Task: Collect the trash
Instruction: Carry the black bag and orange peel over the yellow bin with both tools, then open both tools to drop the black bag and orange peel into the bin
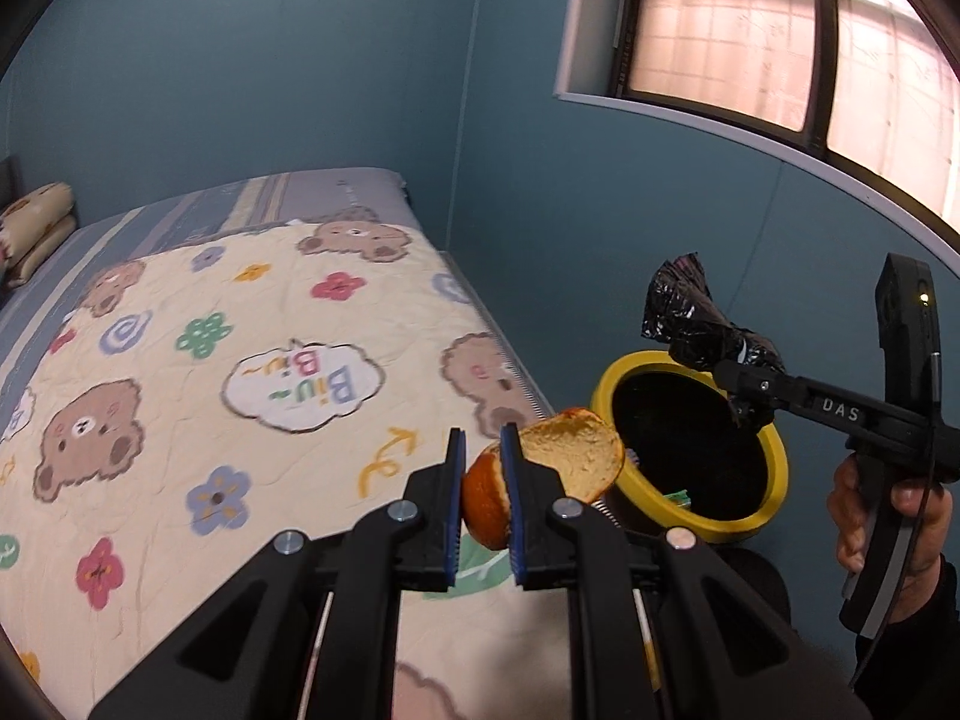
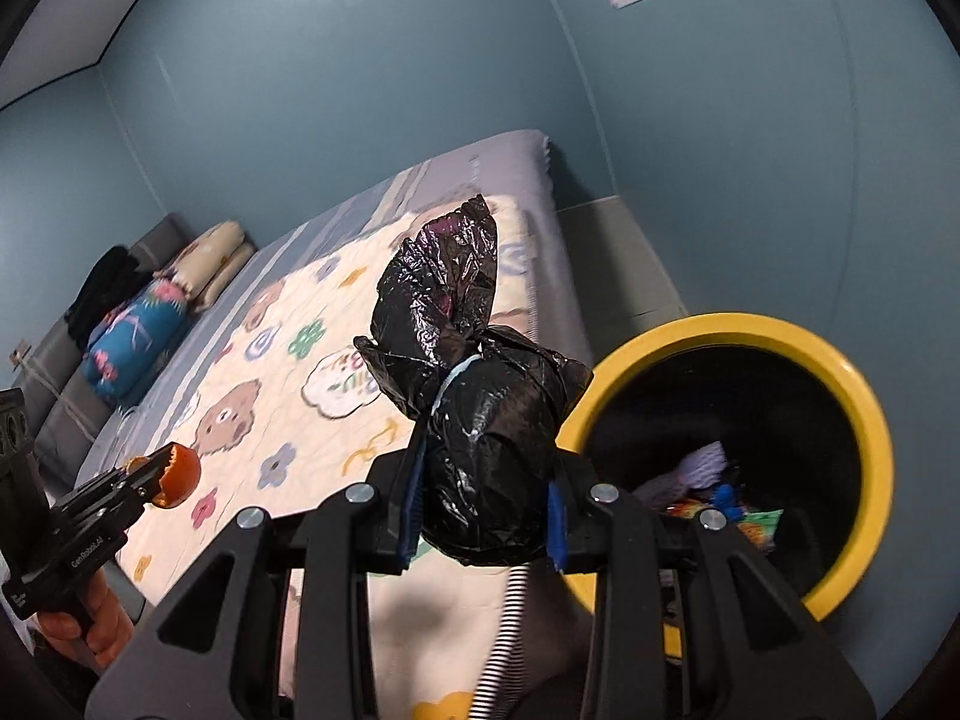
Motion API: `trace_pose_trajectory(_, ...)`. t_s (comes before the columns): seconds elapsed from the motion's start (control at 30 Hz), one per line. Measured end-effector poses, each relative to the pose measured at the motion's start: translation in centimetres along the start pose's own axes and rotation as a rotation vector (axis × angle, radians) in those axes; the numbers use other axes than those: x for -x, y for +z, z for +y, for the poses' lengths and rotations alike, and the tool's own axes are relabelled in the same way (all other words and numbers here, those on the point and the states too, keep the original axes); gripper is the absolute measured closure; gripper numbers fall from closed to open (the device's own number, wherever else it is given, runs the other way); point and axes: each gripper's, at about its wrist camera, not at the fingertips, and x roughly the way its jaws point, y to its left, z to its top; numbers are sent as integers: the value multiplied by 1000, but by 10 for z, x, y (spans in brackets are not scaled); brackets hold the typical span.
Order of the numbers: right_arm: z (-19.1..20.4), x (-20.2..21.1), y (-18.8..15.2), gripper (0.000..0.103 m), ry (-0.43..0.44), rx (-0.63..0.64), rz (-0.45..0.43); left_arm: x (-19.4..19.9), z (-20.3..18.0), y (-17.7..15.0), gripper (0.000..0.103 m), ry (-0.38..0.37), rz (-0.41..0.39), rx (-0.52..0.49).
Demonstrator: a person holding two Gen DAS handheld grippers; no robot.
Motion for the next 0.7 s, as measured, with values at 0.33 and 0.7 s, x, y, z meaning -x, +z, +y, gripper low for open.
trace_pose_trajectory(0.33, -48, 17, 8, 72, -73, -91, -64, -50, -40, 25, 92, -113, 33, -19)
trace_pose_trajectory(0.7, -91, 8, 12, 72, -153, -181, -71, -132, -83, 43, 92, -212, 107, -20)
